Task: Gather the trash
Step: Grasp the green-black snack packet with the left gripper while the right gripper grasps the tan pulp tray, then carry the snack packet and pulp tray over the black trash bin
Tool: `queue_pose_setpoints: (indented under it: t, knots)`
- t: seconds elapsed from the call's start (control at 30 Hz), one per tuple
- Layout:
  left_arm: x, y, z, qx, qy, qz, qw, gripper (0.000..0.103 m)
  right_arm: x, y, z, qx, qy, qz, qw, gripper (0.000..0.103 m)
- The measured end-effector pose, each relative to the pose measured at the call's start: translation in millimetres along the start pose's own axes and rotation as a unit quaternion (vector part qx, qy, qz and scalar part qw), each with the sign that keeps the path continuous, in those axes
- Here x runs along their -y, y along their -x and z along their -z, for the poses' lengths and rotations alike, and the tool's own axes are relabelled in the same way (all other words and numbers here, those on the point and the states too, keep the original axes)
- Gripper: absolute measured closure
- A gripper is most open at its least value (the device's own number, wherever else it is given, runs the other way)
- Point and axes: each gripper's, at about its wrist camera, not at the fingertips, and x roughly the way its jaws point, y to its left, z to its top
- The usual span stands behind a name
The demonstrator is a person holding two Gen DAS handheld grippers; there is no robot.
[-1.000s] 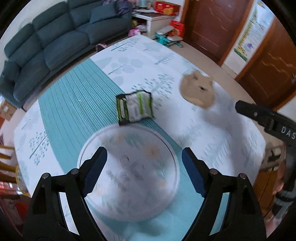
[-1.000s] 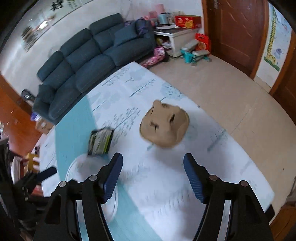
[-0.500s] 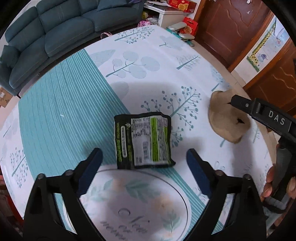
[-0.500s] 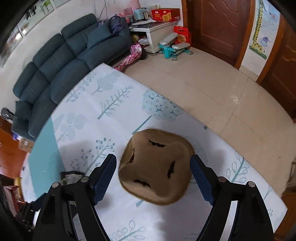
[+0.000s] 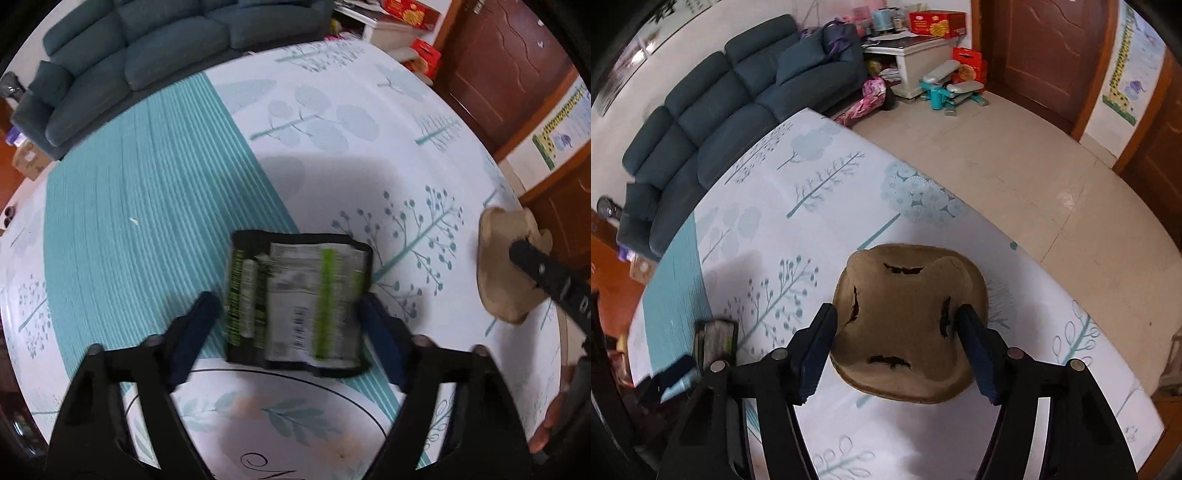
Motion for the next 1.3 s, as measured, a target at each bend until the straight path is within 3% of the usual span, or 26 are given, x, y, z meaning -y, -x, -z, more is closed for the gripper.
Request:
queue_pose_setpoints:
  t: [0.03, 0.1, 0.27, 0.43, 0.7, 0.87, 1.0, 1.3]
  knots:
    - [0.8, 1.1, 0.2, 0.002, 0.000, 0.006, 1.0000, 0.044, 0.8, 3.0, 3.1, 0.000, 0.004, -0.004, 1.000, 0.038]
    - [4.2, 3.9, 1.2, 0.002, -0.003, 0.003, 1.0000, 0.072, 3.4, 8.4, 9.3, 0.006, 0.008, -0.010, 1.000, 0.040]
    - [11.2, 25.4, 11.8, 0.011, -0.018, 0.006, 0.9998, 0.097, 14.1, 33.2, 32.7, 0.021, 0.013, -0.055, 0.998, 0.042]
    - [18.1, 56.6, 41.6, 0.010, -0.035, 0.035, 0.9987, 0.100, 27.4, 75.1, 64.1, 0.037, 0.009, -0.102, 0.994, 0.042]
    - [39.4, 153.7, 114.5, 0.056, -0.088, 0.090, 0.9905, 0.100, 63.9, 166.2, 137.0, 0.077, -0.003, -0.178, 0.981, 0.042]
    - [60.6, 211.2, 172.4, 0.083, -0.117, 0.099, 0.9847, 0.100, 96.6, 216.1, 192.1, 0.097, -0.008, -0.194, 0.976, 0.042]
    - [75.6, 241.8, 217.5, 0.110, -0.136, 0.085, 0.9809, 0.100, 128.2, 252.2, 240.7, 0.109, -0.012, -0.197, 0.974, 0.042]
    - [112.3, 271.2, 311.4, 0.112, -0.172, 0.107, 0.9728, 0.100, 189.7, 309.0, 335.2, 0.137, -0.037, -0.197, 0.970, 0.042]
